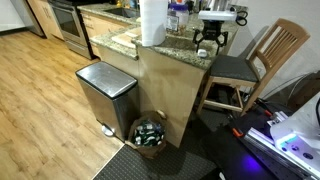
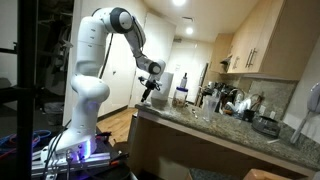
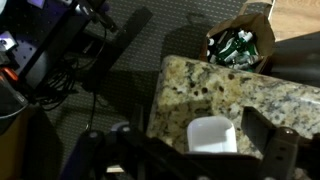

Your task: Pick the white bottle and put it on the plastic bottle, then pick the white object and put it on the white bottle

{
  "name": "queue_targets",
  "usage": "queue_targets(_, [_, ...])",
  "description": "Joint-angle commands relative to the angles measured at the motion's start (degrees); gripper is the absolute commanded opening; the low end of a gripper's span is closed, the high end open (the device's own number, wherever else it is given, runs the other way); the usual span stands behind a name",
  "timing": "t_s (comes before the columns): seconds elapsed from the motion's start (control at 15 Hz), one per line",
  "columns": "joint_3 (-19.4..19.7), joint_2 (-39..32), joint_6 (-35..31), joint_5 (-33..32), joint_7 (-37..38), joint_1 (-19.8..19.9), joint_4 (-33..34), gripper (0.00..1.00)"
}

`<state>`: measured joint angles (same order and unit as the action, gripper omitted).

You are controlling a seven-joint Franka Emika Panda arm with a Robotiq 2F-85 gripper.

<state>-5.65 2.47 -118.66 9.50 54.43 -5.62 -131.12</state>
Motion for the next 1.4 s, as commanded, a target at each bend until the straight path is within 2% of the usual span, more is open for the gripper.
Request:
queue_targets(0.0, [0.0,-0.4,2.3,1.5,-1.1,0.2,0.8,1.0])
queue_targets(0.2, [-0.2,0.0,0.9,0.3,0.0,0.2,0.1,1.0])
queue_targets(0.33, [-0.7,0.6,-4.0,-6.2,-1.2,-0.1,-0.1,1.0])
queue_targets(0.47, [-0.7,0.9,-6.9,-8.4,0.3,0.0,-0.7,1.0])
queue_targets(0.6, [-0.5,0.6,-5.2,-6.2,1.6,0.0,-0.6,1.0])
queue_targets(1.07, [-0.5,0.2,-5.0,-6.8,1.5,0.0,0.0,1.0])
queue_targets(1.13, [-0.5,0.2,-1.6,-4.6,3.8,0.0,0.2,1.0])
queue_targets(1.33, [-0.4,0.0,0.6,-3.3,4.7,0.0,0.4,1.0])
